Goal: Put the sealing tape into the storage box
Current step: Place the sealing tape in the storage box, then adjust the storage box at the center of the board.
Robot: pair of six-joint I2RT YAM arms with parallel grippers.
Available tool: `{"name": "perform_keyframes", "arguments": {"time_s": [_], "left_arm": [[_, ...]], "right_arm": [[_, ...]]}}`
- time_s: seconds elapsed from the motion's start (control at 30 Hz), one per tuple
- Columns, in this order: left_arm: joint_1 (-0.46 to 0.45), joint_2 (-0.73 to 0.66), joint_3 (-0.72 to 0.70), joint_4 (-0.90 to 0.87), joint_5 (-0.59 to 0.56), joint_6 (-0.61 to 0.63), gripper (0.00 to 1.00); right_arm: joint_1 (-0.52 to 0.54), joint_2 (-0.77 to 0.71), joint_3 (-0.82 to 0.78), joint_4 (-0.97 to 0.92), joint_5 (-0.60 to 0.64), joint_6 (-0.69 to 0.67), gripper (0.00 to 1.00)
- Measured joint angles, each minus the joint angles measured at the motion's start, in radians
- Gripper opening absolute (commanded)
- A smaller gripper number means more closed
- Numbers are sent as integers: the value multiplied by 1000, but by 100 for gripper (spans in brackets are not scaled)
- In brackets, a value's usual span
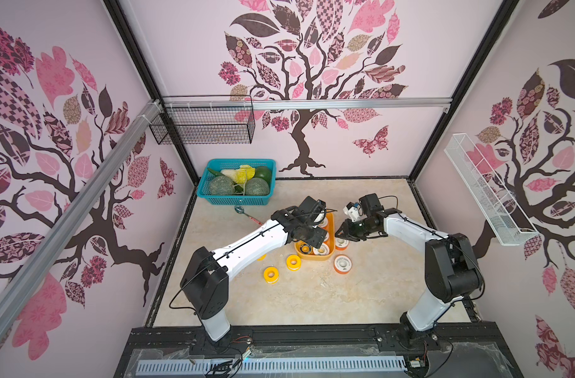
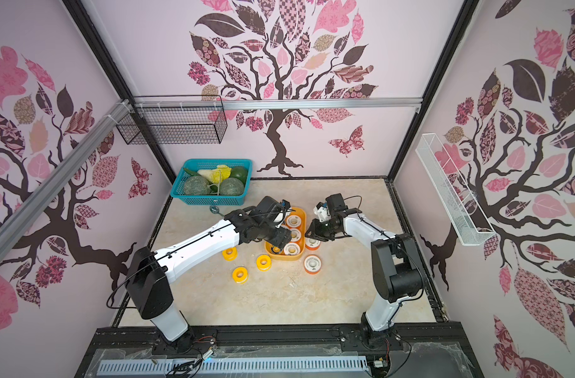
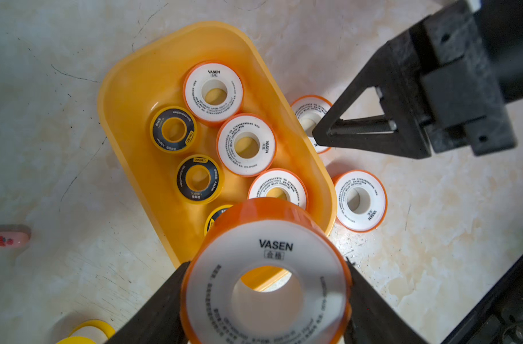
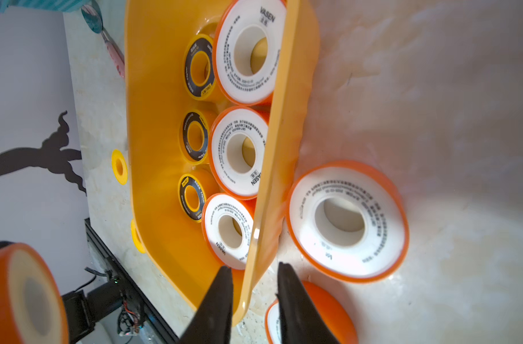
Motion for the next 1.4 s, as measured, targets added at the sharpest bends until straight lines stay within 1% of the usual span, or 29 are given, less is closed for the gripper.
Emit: {"name": "perform_keyframes", "arguments": {"time_s": [0.07,0.3,0.7,1.1,1.4], "left_arm": [[11,40,39,-6,2,-1,71],[66,179,147,-20,18,-9,71],[137,327,314,-42,30,-9,70],[147,496,471,-71,36,-18,70],[147,547,556,-101,21,-19,70]], "right_arm": [[0,21,15,10,-6,8,21],[2,79,40,43,-18,29,18],[15,116,68,42,-37,29,17],[33,136,84,36,-43,29,17],[43,136,97,17,-43,29,17]]}}
